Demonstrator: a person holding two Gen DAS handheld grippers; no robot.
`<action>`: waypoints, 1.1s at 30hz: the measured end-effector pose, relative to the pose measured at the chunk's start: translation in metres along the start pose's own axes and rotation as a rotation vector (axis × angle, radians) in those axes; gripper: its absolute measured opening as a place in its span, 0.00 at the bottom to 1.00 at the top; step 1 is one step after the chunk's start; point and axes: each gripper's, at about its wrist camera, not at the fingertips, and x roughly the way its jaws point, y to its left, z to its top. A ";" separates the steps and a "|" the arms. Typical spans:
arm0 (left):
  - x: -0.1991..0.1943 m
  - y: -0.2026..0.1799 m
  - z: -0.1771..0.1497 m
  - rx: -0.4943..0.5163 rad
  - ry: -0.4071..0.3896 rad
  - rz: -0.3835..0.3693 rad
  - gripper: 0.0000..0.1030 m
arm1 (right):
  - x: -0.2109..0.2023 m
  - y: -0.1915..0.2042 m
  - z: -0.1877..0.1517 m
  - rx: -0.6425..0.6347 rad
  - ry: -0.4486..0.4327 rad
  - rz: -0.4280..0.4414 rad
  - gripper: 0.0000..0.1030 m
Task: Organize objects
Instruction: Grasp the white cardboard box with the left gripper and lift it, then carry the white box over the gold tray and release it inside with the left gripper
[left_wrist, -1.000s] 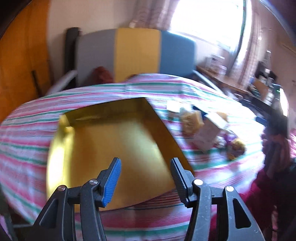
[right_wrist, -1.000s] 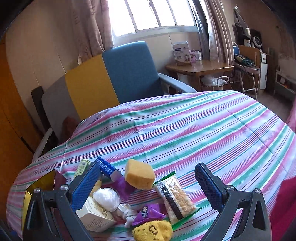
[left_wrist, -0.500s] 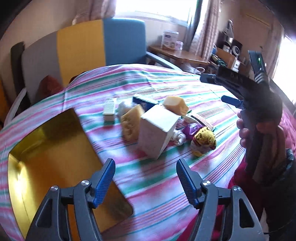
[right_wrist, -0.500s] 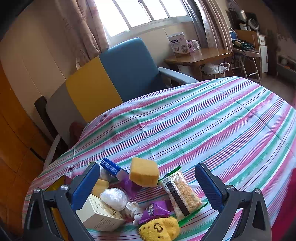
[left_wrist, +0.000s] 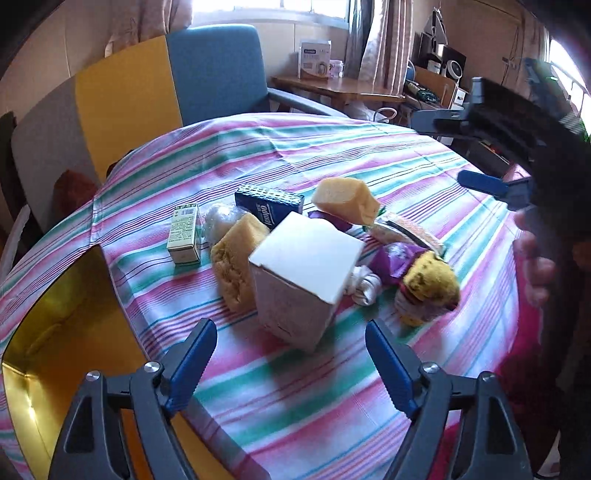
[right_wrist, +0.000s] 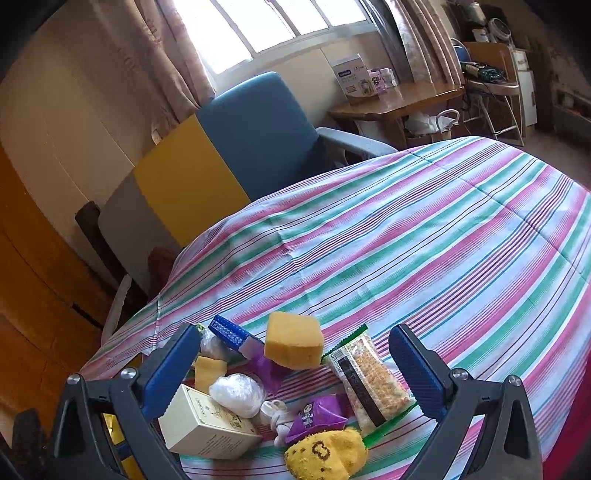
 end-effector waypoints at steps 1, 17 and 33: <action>0.004 0.001 0.002 0.000 0.005 -0.004 0.83 | 0.000 0.000 0.000 0.001 0.002 0.001 1.00; 0.001 -0.011 0.009 -0.032 -0.051 -0.136 0.53 | 0.010 0.006 -0.002 -0.035 0.028 -0.019 1.00; -0.126 0.150 -0.063 -0.356 0.041 0.044 0.54 | 0.019 0.020 -0.011 -0.120 0.094 -0.013 1.00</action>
